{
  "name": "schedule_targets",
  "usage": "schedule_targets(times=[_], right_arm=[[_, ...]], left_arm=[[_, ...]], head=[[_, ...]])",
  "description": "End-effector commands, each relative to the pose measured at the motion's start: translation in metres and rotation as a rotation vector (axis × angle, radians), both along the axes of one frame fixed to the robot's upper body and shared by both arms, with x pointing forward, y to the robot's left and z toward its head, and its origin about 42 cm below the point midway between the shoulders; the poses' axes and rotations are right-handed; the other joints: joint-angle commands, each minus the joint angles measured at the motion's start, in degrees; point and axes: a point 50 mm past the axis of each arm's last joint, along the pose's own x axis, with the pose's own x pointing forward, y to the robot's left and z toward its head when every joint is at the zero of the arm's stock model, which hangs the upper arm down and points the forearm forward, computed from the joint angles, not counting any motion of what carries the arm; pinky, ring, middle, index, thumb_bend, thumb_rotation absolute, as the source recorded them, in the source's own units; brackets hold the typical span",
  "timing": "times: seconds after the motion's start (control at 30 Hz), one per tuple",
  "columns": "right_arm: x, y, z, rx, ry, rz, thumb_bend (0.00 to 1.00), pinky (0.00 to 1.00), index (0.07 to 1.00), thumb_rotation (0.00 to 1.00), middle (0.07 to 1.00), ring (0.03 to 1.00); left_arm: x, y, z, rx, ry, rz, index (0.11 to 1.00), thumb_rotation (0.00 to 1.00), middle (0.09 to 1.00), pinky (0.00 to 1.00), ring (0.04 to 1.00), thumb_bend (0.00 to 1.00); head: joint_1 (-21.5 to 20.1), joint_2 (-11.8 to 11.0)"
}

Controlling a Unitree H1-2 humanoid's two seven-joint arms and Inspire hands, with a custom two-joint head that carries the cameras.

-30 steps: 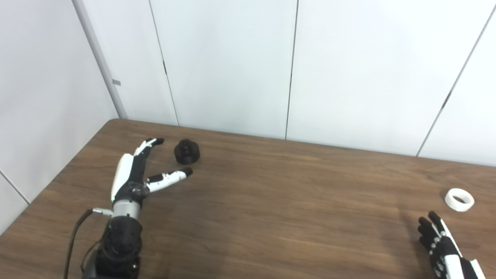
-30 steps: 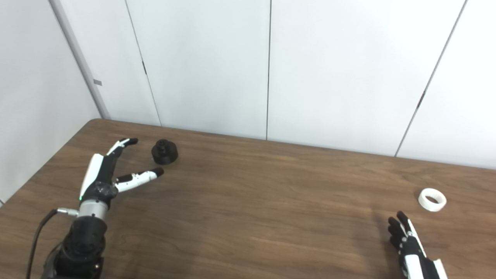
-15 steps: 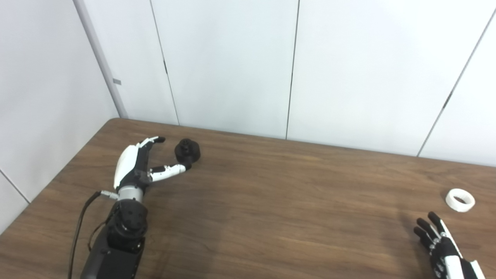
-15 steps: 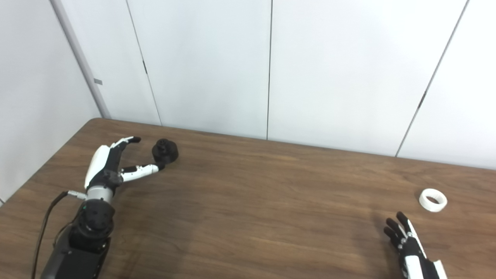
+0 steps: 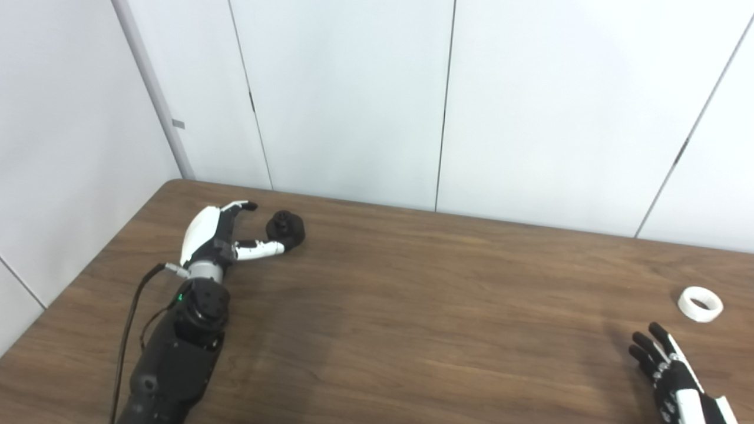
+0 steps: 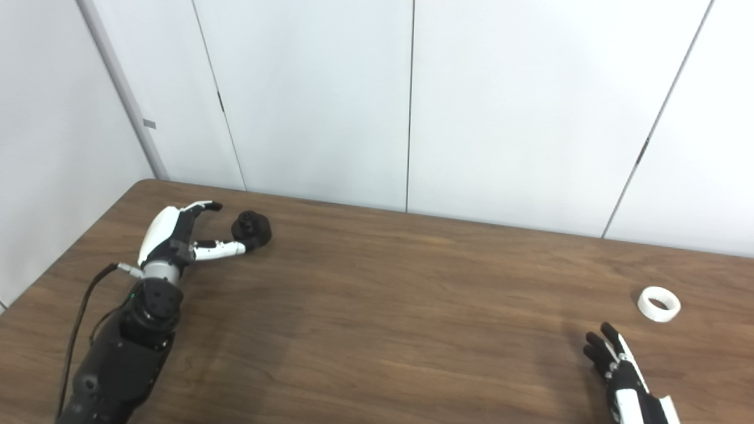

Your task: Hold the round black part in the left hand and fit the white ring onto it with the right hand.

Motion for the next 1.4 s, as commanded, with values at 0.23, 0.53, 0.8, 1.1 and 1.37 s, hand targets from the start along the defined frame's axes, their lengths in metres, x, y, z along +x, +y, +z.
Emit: schedule_targets(times=[0.23,0.53,0.8,1.1,1.37], right_arm=[[-0.002,-0.002,0.002,-0.014,0.004,-0.011,0.58,1.00,0.961,1.00,0.912,0.909],[-0.003,-0.003,0.002,-0.019,0.001,-0.016,0.56,1.00,0.966,1.00,0.911,0.913],[-0.004,-0.003,0.003,-0.027,0.010,-0.022,0.59,1.00,0.964,1.00,0.911,0.914],[-0.004,-0.003,0.003,-0.023,0.013,-0.029,0.59,1.00,0.966,1.00,0.912,0.916],[-0.004,-0.003,0.003,-0.033,0.012,-0.026,0.58,1.00,0.969,1.00,0.911,0.911]], left_arm=[[0.033,0.010,0.031,0.106,-0.060,-0.027,0.826,0.32,0.940,1.00,0.997,1.00],[0.049,0.009,0.030,0.153,-0.002,-0.040,0.825,0.35,0.941,1.00,0.999,1.00],[0.058,0.003,0.028,0.171,0.046,-0.059,0.823,0.33,0.947,1.00,1.000,1.00],[0.062,0.002,0.024,0.167,0.088,-0.061,0.823,0.35,0.950,1.00,1.000,0.99],[0.060,0.002,0.019,0.162,0.061,-0.051,0.794,0.32,0.939,1.00,0.998,0.98]], head=[[-0.4,0.1],[-0.6,0.2],[-0.8,0.3],[-0.8,0.3],[-0.9,0.5]])
